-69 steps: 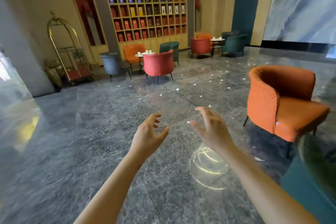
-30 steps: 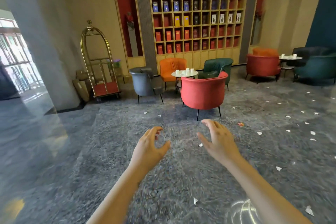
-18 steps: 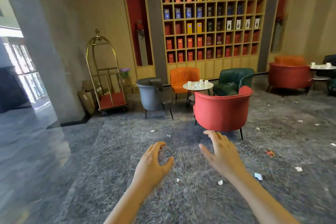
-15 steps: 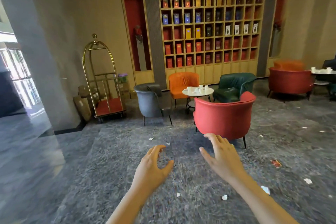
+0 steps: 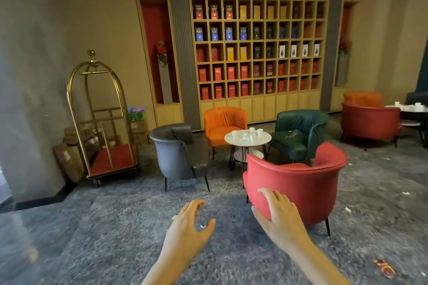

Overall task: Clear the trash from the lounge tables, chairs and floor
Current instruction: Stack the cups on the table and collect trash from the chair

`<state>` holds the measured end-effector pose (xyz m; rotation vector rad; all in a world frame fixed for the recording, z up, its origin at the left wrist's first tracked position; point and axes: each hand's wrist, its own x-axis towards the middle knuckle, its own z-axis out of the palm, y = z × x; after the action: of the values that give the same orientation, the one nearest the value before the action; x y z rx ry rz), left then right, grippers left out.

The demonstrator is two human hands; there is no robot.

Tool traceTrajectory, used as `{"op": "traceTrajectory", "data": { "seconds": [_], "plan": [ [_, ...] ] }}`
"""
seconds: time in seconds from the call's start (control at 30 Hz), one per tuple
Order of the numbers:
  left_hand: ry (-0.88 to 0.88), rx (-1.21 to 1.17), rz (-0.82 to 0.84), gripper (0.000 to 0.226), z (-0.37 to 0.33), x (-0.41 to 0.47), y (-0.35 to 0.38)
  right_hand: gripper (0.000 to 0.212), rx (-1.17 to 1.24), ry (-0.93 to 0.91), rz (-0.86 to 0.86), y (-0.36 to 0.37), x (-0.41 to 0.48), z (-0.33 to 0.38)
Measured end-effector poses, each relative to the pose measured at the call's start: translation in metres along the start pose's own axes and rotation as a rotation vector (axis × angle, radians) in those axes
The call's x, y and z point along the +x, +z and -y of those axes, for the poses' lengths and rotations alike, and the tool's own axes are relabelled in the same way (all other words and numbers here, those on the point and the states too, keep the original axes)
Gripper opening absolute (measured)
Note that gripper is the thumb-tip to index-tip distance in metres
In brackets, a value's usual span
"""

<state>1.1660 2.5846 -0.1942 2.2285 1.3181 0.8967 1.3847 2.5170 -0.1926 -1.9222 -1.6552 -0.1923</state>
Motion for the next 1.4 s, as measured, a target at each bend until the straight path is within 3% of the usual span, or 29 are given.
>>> {"op": "traceTrajectory", "data": {
  "seconds": [0.93, 1.17, 1.4],
  "plan": [
    [0.054, -0.022, -0.021, 0.051, 0.203, 0.777, 0.189, 0.041, 0.030, -0.025, -0.017, 0.335, 0.706, -0.219],
    [0.119, -0.057, 0.018, 0.049, 0.221, 0.957, 0.235, 0.043, 0.005, 0.088, -0.050, 0.392, 0.849, -0.283],
    [0.115, -0.111, 0.110, 0.046, 0.263, 1.126, 0.326, 0.042, 0.016, 0.213, -0.035, 0.481, 0.987, -0.373]
  ]
}}
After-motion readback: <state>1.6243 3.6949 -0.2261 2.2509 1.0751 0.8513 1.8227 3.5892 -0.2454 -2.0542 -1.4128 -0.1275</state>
